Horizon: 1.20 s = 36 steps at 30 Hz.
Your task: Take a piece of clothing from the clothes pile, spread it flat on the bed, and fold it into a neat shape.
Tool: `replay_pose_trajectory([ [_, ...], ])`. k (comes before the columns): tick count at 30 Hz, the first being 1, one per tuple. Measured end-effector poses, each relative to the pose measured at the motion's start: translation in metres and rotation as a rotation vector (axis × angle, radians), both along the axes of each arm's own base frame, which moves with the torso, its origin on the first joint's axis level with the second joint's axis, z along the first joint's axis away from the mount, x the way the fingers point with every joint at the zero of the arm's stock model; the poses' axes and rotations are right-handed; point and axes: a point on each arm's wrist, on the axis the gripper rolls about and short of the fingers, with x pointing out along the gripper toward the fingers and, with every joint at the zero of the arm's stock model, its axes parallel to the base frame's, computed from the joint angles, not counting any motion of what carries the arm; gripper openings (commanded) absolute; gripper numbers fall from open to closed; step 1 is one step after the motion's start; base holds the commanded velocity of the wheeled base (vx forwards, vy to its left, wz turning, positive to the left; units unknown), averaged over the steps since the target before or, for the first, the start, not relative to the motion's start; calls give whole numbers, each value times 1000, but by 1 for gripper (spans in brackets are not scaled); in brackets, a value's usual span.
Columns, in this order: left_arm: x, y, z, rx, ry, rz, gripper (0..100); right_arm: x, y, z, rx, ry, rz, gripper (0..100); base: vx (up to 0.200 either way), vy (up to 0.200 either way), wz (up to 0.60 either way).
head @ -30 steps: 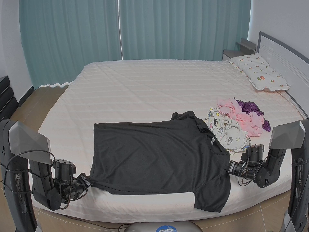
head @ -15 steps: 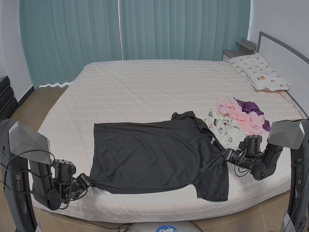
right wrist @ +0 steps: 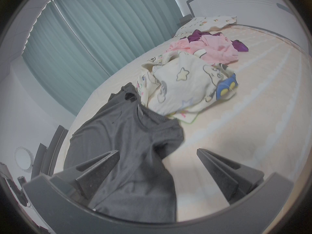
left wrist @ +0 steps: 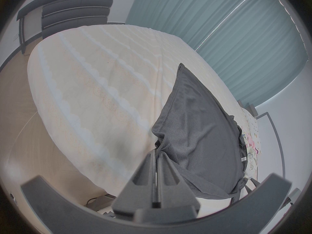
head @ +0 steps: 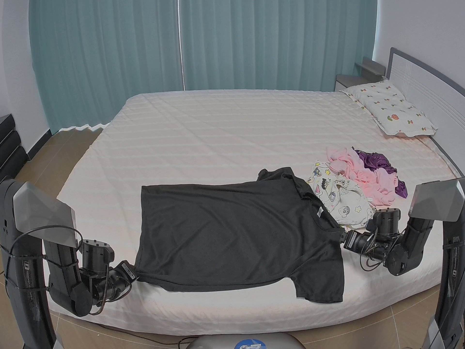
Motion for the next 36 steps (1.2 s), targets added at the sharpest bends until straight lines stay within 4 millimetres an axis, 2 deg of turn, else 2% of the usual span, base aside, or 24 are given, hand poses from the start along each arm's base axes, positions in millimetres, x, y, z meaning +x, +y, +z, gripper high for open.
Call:
replay_pose_trajectory([
  [9,0,0,0,0,1,0,0,-65,21,2,8,121,102,100,0,0,0],
  [14,0,0,0,0,1,-1,0,-89,38,-2,-1,176,138,100,0,0,0],
  [22,0,0,0,1,0,-1,0,-106,48,-12,-22,184,172,100,0,0,0],
  [30,0,0,0,1,1,-1,0,-121,44,-22,-39,228,175,100,0,0,0],
  [36,0,0,0,0,1,0,0,-122,42,-26,-39,249,167,100,0,0,0],
])
